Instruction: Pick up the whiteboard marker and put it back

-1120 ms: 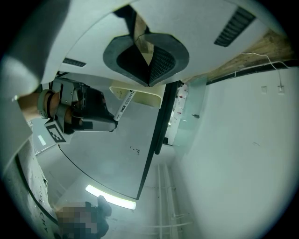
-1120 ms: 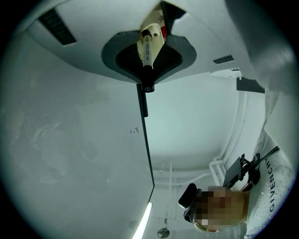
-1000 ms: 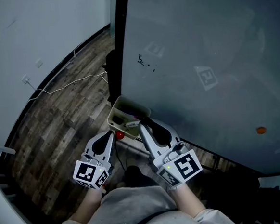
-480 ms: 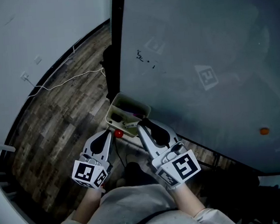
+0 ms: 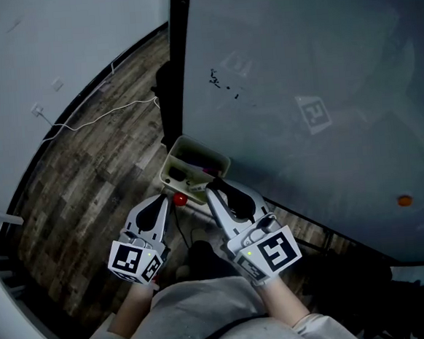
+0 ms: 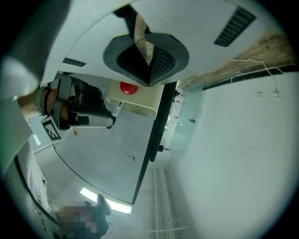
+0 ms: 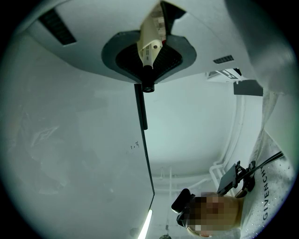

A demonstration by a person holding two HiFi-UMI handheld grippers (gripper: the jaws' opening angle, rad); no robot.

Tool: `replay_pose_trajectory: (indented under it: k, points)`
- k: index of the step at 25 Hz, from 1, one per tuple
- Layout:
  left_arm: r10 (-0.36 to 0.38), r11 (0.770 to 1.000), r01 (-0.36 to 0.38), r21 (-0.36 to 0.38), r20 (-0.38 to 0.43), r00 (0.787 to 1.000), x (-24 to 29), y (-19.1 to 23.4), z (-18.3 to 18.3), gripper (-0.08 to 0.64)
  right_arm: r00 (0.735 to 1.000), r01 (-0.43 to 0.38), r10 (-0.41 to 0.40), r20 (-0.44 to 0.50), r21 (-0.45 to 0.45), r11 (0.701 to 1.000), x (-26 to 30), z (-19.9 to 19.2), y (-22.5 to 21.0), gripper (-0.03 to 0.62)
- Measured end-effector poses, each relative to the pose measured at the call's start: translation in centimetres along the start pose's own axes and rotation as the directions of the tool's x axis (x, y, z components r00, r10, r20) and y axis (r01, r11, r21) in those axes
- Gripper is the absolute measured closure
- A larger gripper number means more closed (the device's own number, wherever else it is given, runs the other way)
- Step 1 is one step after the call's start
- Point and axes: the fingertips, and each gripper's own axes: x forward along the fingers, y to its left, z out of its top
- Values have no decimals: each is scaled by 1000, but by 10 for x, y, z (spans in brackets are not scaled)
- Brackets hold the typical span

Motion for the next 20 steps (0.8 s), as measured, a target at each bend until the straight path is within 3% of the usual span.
replay_pose_trajectory:
  k: [10,20]
  points:
    - [3,1000,-3,-7,-10,1000,-1,-1,-2,545,1000,4,-4,-14,-2,1000,-1,-9,2,515]
    - [-3,1000,3,-12,-16,1000,1,-3,-6,545,999,3,-3,52,3,1000,-3,-7,3,514]
